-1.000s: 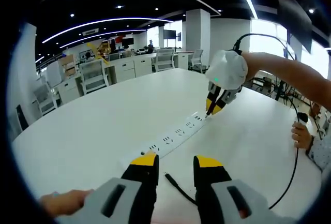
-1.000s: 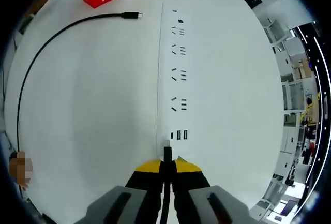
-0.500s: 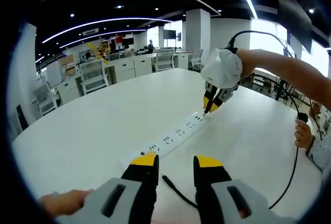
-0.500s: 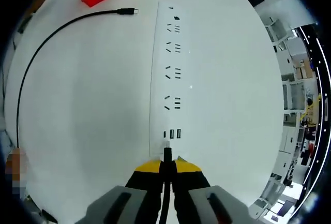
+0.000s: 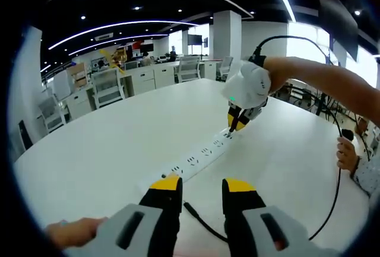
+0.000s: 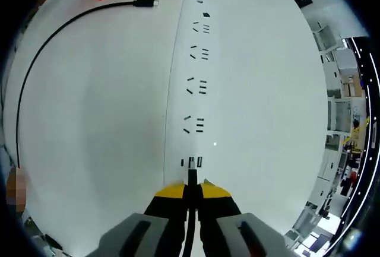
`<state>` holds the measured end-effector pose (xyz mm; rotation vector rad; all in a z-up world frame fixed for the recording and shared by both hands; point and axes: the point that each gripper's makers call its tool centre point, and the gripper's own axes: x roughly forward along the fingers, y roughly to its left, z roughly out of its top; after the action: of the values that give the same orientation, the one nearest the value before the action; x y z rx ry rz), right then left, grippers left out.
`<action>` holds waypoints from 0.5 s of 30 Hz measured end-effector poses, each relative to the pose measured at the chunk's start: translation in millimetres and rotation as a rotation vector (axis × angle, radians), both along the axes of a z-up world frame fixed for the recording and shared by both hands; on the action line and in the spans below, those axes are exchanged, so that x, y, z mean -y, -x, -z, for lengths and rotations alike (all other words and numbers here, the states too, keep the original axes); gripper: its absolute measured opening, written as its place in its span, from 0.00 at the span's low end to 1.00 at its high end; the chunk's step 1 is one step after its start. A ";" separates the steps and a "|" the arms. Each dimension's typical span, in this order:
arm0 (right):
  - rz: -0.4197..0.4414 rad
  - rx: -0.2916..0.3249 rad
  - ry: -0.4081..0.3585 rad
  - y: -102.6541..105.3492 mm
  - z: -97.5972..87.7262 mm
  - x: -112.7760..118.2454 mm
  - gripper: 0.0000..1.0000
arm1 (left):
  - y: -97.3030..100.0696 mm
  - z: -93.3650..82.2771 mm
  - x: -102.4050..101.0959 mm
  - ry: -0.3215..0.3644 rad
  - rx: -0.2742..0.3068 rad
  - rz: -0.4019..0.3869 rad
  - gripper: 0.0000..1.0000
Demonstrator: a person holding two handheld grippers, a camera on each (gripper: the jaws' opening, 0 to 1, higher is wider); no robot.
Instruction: Find the data cable on the table. Grasp the USB connector end of the cable and insert it into the USB port on the table
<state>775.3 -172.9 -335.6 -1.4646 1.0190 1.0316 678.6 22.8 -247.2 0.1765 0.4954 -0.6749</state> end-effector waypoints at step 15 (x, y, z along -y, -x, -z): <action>-0.004 -0.013 0.005 1.6 2.8 -4.9 0.09 | 0.3 0.5 1.5 0.001 0.001 0.001 0.27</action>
<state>773.7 -167.9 -338.5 -1.4662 1.0292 1.0431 678.3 21.3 -247.8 0.1757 0.4942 -0.6757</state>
